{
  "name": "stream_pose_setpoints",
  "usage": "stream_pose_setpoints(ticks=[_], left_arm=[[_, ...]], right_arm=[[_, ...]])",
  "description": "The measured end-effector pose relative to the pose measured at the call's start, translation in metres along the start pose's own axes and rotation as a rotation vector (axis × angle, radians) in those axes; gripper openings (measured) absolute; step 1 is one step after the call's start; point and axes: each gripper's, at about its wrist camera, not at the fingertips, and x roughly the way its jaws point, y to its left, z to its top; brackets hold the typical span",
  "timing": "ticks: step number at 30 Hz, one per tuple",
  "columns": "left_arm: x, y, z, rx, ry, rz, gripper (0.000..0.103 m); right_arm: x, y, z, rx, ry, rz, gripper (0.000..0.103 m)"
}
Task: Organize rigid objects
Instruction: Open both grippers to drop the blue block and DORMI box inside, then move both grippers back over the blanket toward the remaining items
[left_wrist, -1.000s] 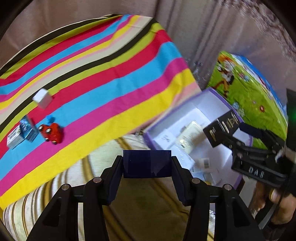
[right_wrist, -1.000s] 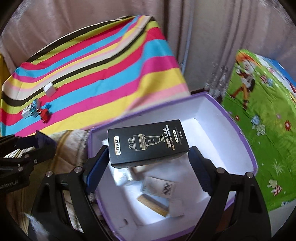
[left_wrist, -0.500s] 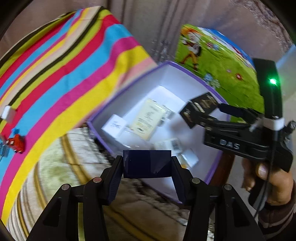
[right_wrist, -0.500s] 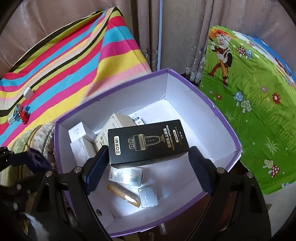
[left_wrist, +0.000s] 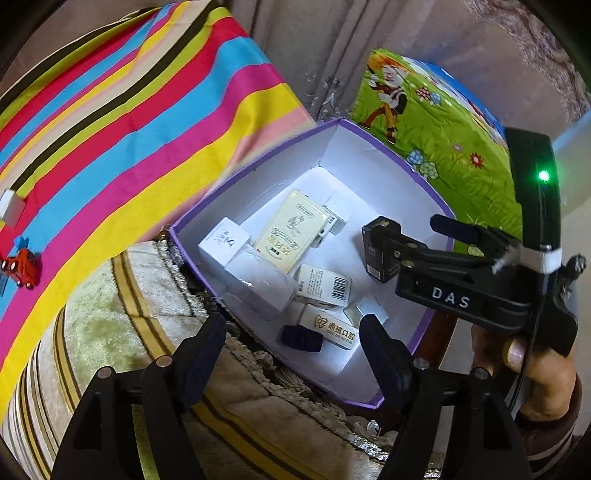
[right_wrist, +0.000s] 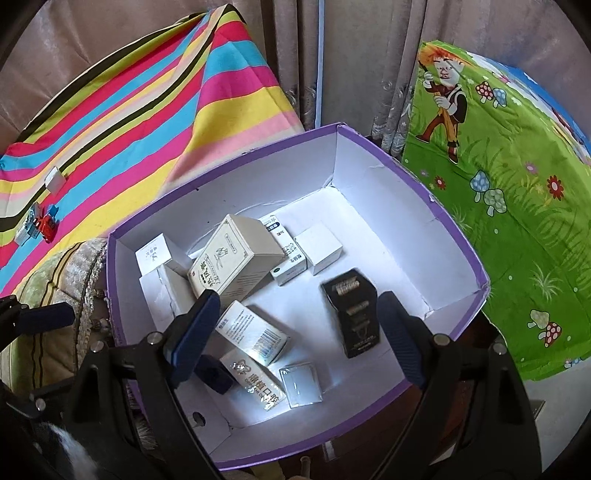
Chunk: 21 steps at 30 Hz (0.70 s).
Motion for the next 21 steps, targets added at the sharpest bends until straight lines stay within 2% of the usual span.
stream_pose_setpoints(ticks=[9, 21], left_arm=[[-0.014, 0.027, 0.000, -0.071, -0.051, 0.016, 0.075], [-0.034, 0.076, -0.004, -0.195, -0.117, 0.043, 0.075]], right_arm=[[-0.008, 0.018, 0.003, -0.032, -0.015, 0.011, 0.089], [-0.019, 0.061, 0.009, -0.097, -0.040, 0.039, 0.089]])
